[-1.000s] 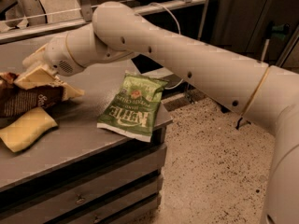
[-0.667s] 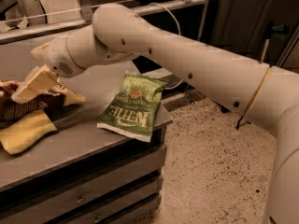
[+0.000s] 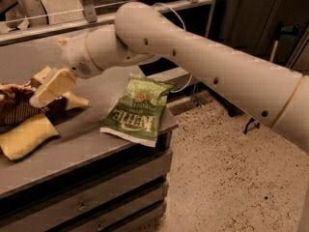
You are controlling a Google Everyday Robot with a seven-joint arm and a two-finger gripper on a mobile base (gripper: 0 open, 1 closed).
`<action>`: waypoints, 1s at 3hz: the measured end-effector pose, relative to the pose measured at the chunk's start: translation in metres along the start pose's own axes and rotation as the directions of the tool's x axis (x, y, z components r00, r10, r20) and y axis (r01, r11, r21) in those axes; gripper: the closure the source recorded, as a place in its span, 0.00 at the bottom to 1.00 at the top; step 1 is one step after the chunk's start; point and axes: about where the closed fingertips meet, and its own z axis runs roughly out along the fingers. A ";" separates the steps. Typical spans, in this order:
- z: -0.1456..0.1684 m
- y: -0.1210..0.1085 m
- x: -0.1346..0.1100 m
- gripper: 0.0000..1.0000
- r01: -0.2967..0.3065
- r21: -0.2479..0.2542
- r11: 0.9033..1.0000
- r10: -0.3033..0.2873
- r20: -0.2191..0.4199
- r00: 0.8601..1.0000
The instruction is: Move brown chip bag near sponge
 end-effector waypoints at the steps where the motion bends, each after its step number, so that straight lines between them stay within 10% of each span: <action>1: -0.057 -0.022 0.020 0.00 0.038 0.021 0.999 -0.038 0.022 0.999; 3: -0.142 -0.100 0.040 0.00 0.168 0.075 0.983 -0.167 -0.020 0.986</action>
Offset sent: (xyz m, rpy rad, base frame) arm 0.1137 -0.1822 0.0389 -0.0206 -0.2229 0.0279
